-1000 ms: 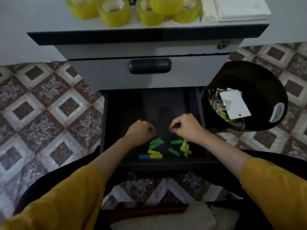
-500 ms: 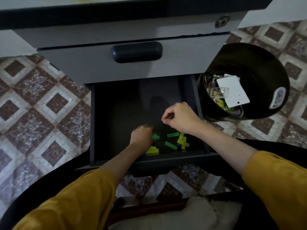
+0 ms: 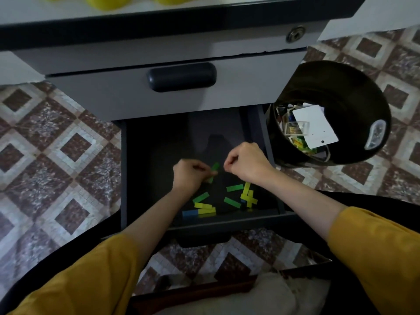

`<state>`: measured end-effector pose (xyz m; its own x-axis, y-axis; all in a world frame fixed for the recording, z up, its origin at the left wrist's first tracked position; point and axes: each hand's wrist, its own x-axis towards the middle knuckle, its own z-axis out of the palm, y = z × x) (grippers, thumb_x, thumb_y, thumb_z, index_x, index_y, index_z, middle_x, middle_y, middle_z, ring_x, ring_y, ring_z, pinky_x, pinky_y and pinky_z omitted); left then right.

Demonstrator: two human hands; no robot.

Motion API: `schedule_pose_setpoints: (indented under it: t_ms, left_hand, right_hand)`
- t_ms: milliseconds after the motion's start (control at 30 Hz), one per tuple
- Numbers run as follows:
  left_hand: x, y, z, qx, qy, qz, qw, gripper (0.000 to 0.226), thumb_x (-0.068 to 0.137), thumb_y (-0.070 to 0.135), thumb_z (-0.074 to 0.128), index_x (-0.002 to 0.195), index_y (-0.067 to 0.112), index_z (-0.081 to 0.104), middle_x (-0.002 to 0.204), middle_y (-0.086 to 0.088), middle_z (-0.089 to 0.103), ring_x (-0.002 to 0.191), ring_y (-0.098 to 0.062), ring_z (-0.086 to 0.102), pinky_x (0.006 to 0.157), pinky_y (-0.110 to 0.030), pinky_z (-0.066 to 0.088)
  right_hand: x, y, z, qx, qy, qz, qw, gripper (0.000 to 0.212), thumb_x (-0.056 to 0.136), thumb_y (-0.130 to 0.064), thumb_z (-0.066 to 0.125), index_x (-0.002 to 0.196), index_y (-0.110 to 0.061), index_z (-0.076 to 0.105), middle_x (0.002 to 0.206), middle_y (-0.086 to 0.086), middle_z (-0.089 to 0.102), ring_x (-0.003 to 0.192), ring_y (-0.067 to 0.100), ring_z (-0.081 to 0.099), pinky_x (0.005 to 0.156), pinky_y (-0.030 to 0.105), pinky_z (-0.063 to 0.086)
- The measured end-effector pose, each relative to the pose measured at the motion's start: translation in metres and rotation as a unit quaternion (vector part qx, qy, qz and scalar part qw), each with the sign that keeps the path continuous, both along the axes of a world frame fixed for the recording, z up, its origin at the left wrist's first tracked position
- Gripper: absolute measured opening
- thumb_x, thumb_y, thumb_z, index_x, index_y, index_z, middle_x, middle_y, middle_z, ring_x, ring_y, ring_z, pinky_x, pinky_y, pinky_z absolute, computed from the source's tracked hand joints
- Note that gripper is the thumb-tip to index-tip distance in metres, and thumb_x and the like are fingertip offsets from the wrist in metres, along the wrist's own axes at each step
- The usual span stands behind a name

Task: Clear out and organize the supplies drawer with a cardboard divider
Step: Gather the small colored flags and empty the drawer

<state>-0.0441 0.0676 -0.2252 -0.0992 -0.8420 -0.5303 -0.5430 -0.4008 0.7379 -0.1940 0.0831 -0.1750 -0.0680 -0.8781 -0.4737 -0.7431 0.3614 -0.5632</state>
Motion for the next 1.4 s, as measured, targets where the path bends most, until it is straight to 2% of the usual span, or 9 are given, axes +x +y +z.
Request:
schedule_pose_setpoints:
  t_ms: [167,267,433,767,867,933,1000,1200,1400]
  left_hand:
    - [-0.011,-0.010,0.034,0.091,0.211,0.118,0.966,0.010,0.079,-0.004,0.066,0.078,0.006,0.065,0.079,-0.007,0.065,0.074,-0.015,0.064,0.061,-0.015,0.055]
    - [-0.008,-0.011,0.038,0.099,0.226,0.127,0.961,0.011,0.081,-0.005,0.064,0.079,0.006,0.065,0.081,-0.008,0.063,0.075,-0.015,0.063,0.059,-0.014,0.055]
    - [-0.008,-0.011,0.037,0.115,0.197,0.116,0.967,0.008,0.082,0.001,0.066,0.083,0.009,0.066,0.079,-0.005,0.065,0.069,-0.011,0.064,0.055,-0.015,0.053]
    - [-0.009,-0.009,0.030,0.131,0.231,0.047,0.963,0.011,0.080,-0.003,0.066,0.083,0.007,0.064,0.080,-0.005,0.067,0.069,-0.008,0.067,0.062,-0.016,0.054]
    - [-0.001,-0.006,0.010,0.078,0.064,-0.068,0.993,0.007,0.084,0.009,0.065,0.090,0.011,0.066,0.090,0.000,0.065,0.075,-0.004,0.061,0.069,-0.013,0.051]
    - [0.007,-0.002,-0.007,0.021,-0.131,-0.205,0.970,0.019,0.083,0.017,0.067,0.101,0.014,0.065,0.096,0.004,0.062,0.081,-0.003,0.057,0.075,-0.015,0.047]
    - [0.013,0.004,-0.019,0.023,-0.213,-0.266,0.940,0.028,0.081,0.021,0.071,0.107,0.014,0.064,0.103,0.001,0.064,0.090,-0.009,0.059,0.080,-0.021,0.050]
    - [0.011,0.013,-0.024,-0.013,-0.298,-0.308,0.903,0.019,0.084,0.021,0.067,0.101,0.012,0.062,0.099,-0.003,0.061,0.085,-0.016,0.057,0.074,-0.027,0.048]
    - [0.010,0.013,-0.026,-0.010,-0.315,-0.302,0.900,0.014,0.090,0.016,0.056,0.100,0.012,0.066,0.100,-0.006,0.065,0.090,-0.020,0.062,0.076,-0.029,0.049]
  right_hand:
    - [-0.001,-0.004,0.000,0.051,-0.071,-0.096,0.992,0.014,0.087,-0.005,0.061,0.095,-0.007,0.073,0.087,0.010,0.069,0.061,0.018,0.063,0.053,0.025,0.054]
    - [0.001,-0.004,0.005,0.074,-0.166,-0.163,0.970,0.015,0.091,-0.004,0.057,0.097,-0.004,0.070,0.083,0.010,0.067,0.055,0.015,0.061,0.045,0.021,0.052]
    - [0.001,-0.004,0.013,0.099,-0.309,-0.228,0.918,0.012,0.091,-0.009,0.058,0.096,-0.002,0.066,0.082,0.013,0.066,0.058,0.019,0.061,0.053,0.029,0.057]
    - [-0.003,-0.006,0.006,0.075,-0.233,-0.237,0.940,0.004,0.083,-0.001,0.066,0.085,-0.004,0.066,0.070,0.008,0.061,0.055,0.015,0.057,0.048,0.024,0.054]
    - [-0.008,-0.008,0.002,0.061,-0.185,-0.236,0.952,0.009,0.084,-0.002,0.066,0.092,-0.004,0.067,0.072,0.005,0.060,0.059,0.013,0.055,0.051,0.023,0.050]
    - [-0.009,-0.008,0.000,0.061,-0.173,-0.228,0.956,0.011,0.083,-0.004,0.066,0.094,-0.005,0.067,0.078,0.006,0.061,0.065,0.014,0.056,0.054,0.024,0.050]
    - [-0.008,-0.009,0.000,0.069,-0.173,-0.216,0.958,0.011,0.083,-0.006,0.067,0.094,-0.006,0.067,0.088,0.008,0.063,0.070,0.018,0.059,0.060,0.027,0.055]
    - [-0.009,-0.010,0.006,0.083,-0.196,-0.204,0.956,0.015,0.084,-0.004,0.066,0.099,-0.005,0.066,0.103,0.013,0.062,0.074,0.019,0.062,0.057,0.027,0.057]
    - [-0.007,-0.009,0.010,0.103,-0.198,-0.185,0.957,0.011,0.086,-0.003,0.063,0.096,-0.007,0.066,0.091,0.008,0.059,0.070,0.016,0.058,0.052,0.025,0.056]
